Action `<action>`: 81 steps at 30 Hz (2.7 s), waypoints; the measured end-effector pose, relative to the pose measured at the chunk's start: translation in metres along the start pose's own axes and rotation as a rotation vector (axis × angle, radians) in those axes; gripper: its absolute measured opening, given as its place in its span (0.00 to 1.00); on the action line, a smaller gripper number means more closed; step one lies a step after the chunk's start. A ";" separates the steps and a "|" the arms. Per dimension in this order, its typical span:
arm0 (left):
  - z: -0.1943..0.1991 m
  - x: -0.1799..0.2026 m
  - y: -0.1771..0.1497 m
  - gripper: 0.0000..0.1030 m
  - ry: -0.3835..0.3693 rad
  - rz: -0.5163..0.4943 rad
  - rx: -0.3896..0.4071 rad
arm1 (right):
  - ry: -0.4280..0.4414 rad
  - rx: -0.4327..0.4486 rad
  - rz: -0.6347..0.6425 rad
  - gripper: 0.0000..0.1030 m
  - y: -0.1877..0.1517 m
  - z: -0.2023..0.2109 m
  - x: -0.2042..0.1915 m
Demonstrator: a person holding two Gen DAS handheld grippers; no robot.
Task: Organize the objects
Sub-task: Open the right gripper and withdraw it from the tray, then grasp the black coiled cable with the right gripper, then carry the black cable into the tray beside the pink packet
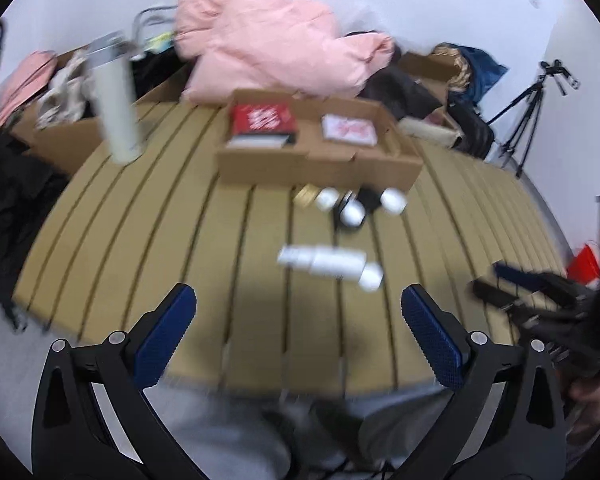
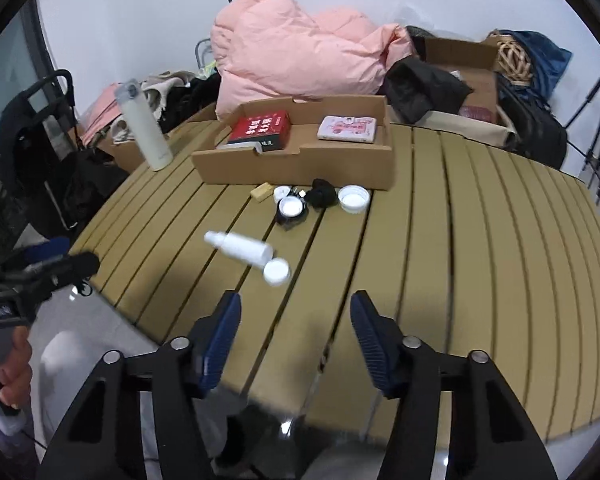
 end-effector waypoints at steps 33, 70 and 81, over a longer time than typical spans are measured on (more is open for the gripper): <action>-0.167 0.025 0.056 0.87 -0.066 -0.115 -0.177 | 0.074 0.070 -0.175 0.04 0.089 -0.119 0.058; -0.093 -0.013 0.098 0.28 -0.066 0.064 0.092 | 0.046 0.158 -0.045 0.04 0.097 -0.071 0.026; -0.159 0.012 0.204 0.28 -0.064 0.012 -0.013 | 0.120 0.125 -0.094 0.04 0.199 -0.109 0.067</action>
Point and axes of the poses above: each gripper's, at about its wrist camera, not at the fingertips, and z roughly against the way its jaws point, x to its right, y to its top, the point moved 4 cm from there along -z, roughly the way its jaws point, and after that the axes turned 2 degrees about z, right-handed, at the moved point
